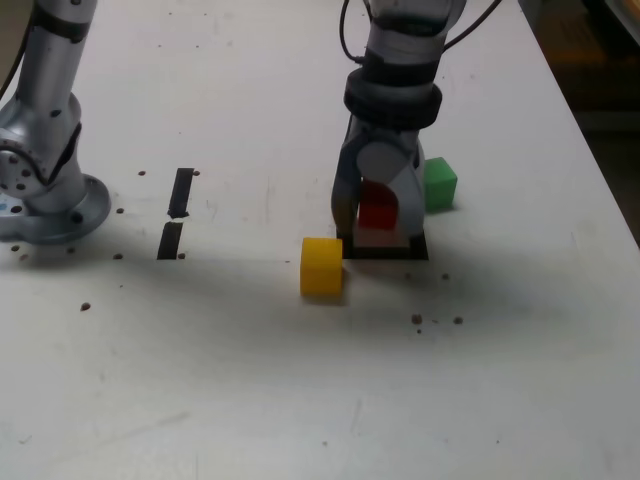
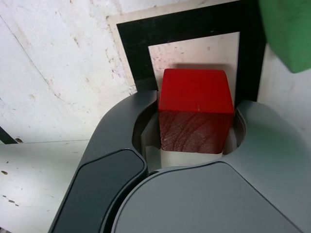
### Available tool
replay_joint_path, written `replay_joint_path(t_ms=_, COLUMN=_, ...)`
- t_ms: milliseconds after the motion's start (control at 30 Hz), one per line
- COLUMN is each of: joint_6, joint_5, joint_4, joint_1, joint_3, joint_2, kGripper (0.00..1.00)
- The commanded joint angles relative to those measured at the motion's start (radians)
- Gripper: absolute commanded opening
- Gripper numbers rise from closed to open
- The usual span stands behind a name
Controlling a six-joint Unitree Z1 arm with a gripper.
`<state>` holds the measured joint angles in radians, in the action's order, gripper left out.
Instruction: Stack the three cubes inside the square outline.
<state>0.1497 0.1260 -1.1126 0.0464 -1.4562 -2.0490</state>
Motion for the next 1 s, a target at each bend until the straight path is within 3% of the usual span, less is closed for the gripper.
replay_joint_path(t_ms=0, joint_6=0.000, joint_5=0.010, joint_4=0.015, joint_1=-0.002, joint_3=0.011, joint_2=-0.002, kGripper=0.22)
replay_joint_path(t_ms=333, joint_6=0.005, joint_5=0.025, joint_4=0.047, joint_1=-0.002, joint_3=0.021, joint_2=-0.007, kGripper=0.28)
replay_joint_path(t_ms=433, joint_6=0.009, joint_5=0.022, joint_4=0.044, joint_1=-0.002, joint_3=0.022, joint_2=-0.008, kGripper=0.37)
replay_joint_path(t_ms=733, joint_6=0.029, joint_5=0.022, joint_4=0.027, joint_1=-0.002, joint_3=0.032, joint_2=0.000, kGripper=0.80)
replay_joint_path(t_ms=967, joint_6=0.039, joint_5=-0.014, joint_4=0.020, joint_1=-0.002, joint_3=0.040, joint_2=0.042, kGripper=0.88)
